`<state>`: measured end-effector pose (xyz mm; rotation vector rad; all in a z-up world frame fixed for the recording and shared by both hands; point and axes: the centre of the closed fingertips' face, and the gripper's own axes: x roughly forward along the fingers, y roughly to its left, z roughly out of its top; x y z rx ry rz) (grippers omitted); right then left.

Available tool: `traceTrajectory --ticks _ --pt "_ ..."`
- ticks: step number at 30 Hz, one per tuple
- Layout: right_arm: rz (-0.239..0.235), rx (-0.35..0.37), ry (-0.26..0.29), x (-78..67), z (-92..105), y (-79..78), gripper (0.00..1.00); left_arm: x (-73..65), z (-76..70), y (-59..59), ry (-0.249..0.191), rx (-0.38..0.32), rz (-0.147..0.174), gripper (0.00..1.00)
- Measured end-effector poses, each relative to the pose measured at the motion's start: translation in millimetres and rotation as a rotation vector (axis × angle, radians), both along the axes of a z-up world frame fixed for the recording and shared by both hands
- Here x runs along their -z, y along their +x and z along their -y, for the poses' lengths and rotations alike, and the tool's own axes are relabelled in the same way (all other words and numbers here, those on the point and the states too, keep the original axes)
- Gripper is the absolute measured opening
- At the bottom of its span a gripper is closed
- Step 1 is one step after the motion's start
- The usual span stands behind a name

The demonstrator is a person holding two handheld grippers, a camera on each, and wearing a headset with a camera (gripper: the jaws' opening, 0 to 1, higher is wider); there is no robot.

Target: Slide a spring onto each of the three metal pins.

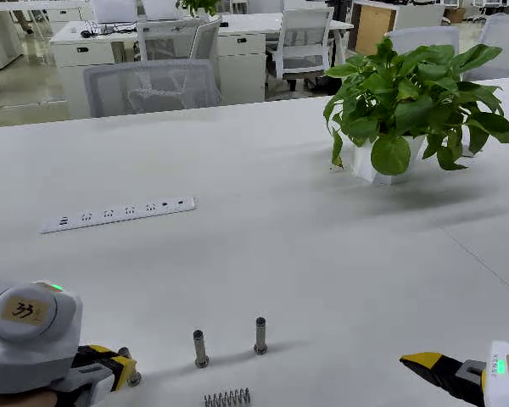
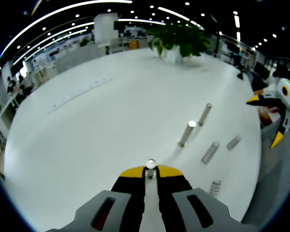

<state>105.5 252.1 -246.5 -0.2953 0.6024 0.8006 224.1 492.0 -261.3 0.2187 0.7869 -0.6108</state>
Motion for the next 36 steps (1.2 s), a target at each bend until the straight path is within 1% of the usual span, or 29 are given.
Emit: traceTrajectory --ticks 12,20,25,30,32,34,35,36 --pt "-0.001 -0.003 -0.002 0.4 -0.5 -0.6 0.95 0.8 -2.0 1.8 -0.002 -0.005 0.013 0.08" --pt "-0.005 -0.006 -0.004 0.9 -0.9 -1.1 0.95 1.4 -2.5 2.0 -0.003 -0.003 0.016 0.08" --pt "-0.004 -0.006 -0.006 1.2 -0.6 -1.1 0.95 3.9 -3.5 0.8 0.008 0.006 0.015 0.09" --pt "-0.005 -0.008 -0.008 1.5 -0.7 -1.7 0.95 4.9 -3.8 -0.6 0.012 0.009 0.016 0.18" --pt "-0.006 -0.008 -0.008 1.6 -1.0 -2.0 0.95 5.1 -4.2 -0.2 0.007 0.005 0.018 0.22" --pt "-0.006 -0.008 -0.007 1.5 -1.0 -2.1 0.95 5.0 -4.1 -0.6 0.006 0.007 0.023 0.27" --pt "-0.005 -0.008 -0.007 1.6 -0.8 -2.0 0.95 4.1 -3.6 -0.2 0.003 0.01 0.034 0.31" --pt "-0.005 -0.008 -0.007 1.5 -0.8 -1.9 0.95 3.8 -3.3 -0.3 0.0 0.01 0.037 0.35"
